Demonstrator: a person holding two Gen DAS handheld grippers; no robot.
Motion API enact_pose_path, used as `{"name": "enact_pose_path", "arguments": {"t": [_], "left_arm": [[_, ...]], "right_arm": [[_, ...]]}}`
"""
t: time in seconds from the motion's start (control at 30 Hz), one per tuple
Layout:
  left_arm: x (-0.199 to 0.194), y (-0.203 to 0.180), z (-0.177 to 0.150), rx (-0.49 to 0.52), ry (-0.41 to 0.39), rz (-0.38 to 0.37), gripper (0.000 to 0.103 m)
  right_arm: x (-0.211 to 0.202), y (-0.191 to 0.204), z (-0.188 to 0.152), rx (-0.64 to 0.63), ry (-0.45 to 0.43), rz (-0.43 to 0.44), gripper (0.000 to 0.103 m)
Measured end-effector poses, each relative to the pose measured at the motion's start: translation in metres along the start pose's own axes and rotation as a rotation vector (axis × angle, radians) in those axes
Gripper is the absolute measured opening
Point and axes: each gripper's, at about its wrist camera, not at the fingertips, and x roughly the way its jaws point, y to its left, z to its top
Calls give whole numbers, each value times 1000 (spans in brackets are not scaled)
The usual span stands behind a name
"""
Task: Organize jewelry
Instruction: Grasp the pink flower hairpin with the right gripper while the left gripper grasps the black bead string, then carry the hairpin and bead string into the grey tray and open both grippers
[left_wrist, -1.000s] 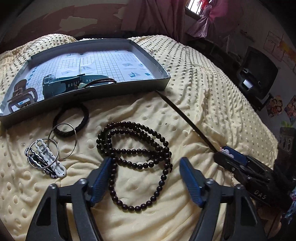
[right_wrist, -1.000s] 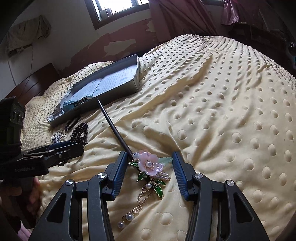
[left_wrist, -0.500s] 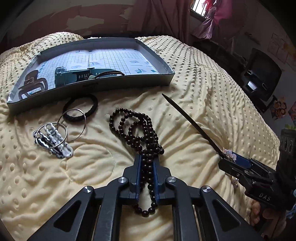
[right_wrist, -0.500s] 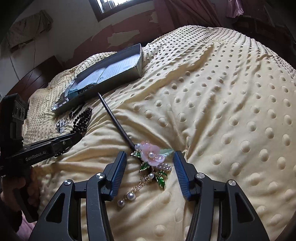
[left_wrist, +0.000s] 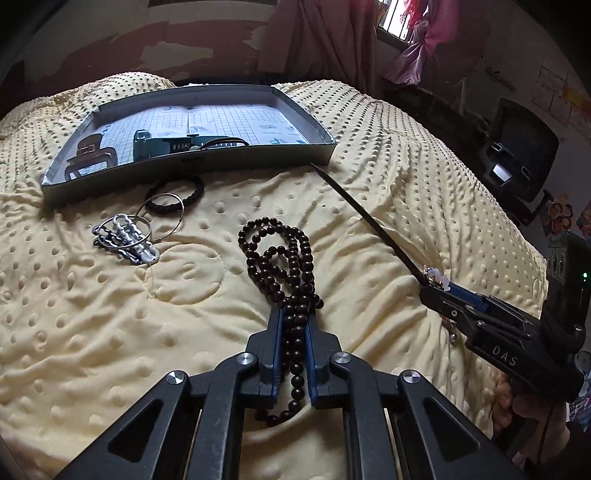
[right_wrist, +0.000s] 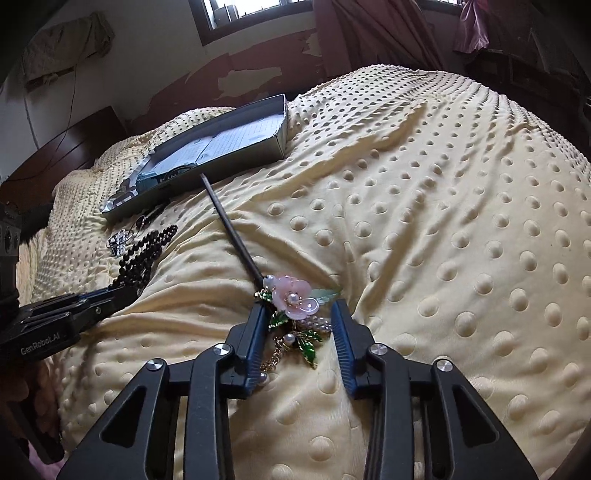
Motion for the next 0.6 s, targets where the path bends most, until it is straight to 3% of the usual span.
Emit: {"name": "enact_pose_path", "arguments": {"t": [0.6], "left_arm": [[-40,2,2,6,-66,-9,10]], "right_arm": [[-33,12,-6,-40,-160,28,29]]}}
